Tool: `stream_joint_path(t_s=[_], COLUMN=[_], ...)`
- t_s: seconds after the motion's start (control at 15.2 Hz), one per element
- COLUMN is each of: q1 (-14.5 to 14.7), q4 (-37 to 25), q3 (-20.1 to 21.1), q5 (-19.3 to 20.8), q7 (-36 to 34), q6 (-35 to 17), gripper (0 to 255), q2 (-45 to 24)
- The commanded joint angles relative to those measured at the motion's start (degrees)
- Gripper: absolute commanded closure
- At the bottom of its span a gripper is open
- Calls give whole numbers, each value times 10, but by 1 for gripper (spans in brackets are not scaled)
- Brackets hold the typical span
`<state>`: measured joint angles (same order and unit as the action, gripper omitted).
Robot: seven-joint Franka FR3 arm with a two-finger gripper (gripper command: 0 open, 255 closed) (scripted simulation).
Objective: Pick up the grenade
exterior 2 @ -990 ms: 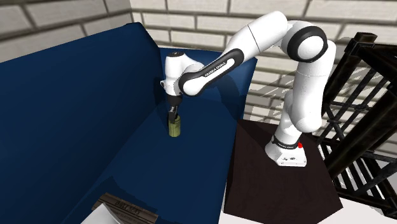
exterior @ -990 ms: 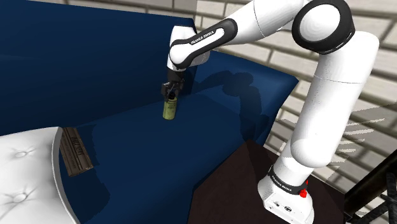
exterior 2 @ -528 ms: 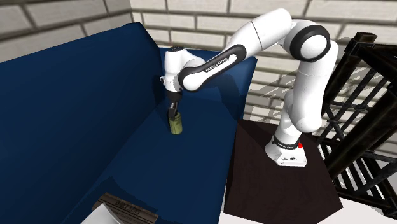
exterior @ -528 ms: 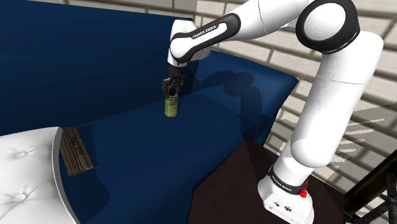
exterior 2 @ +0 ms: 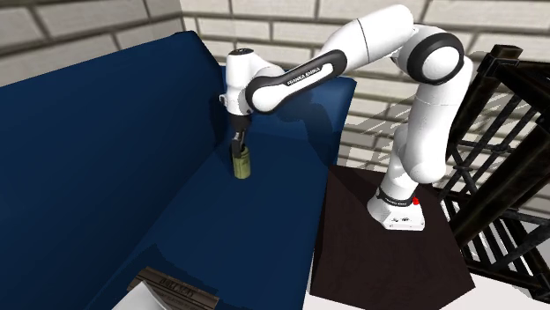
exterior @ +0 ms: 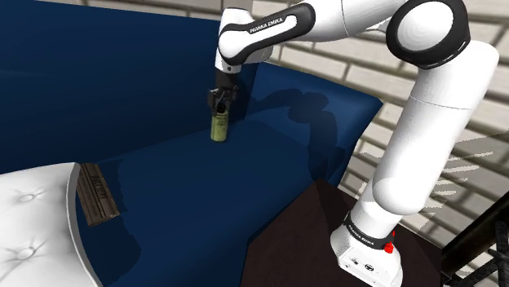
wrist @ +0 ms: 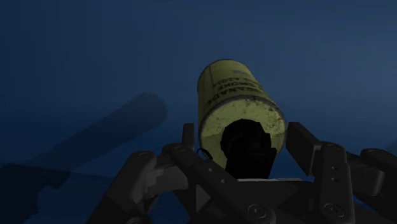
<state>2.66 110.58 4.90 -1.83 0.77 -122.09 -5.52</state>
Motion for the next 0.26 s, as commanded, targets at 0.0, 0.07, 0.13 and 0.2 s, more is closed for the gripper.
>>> stream_joint_path(t_s=[0.0,0.07,0.13,0.2], q1=[0,0,0,0], q4=[-10,-15,-16,-16], q3=[0,0,0,0], q5=[0,0,0,0], q7=[-1,-1,-1,-1], q6=[14,22,23,23], gripper=[255,255,255,255], q2=[5,7,7,7])
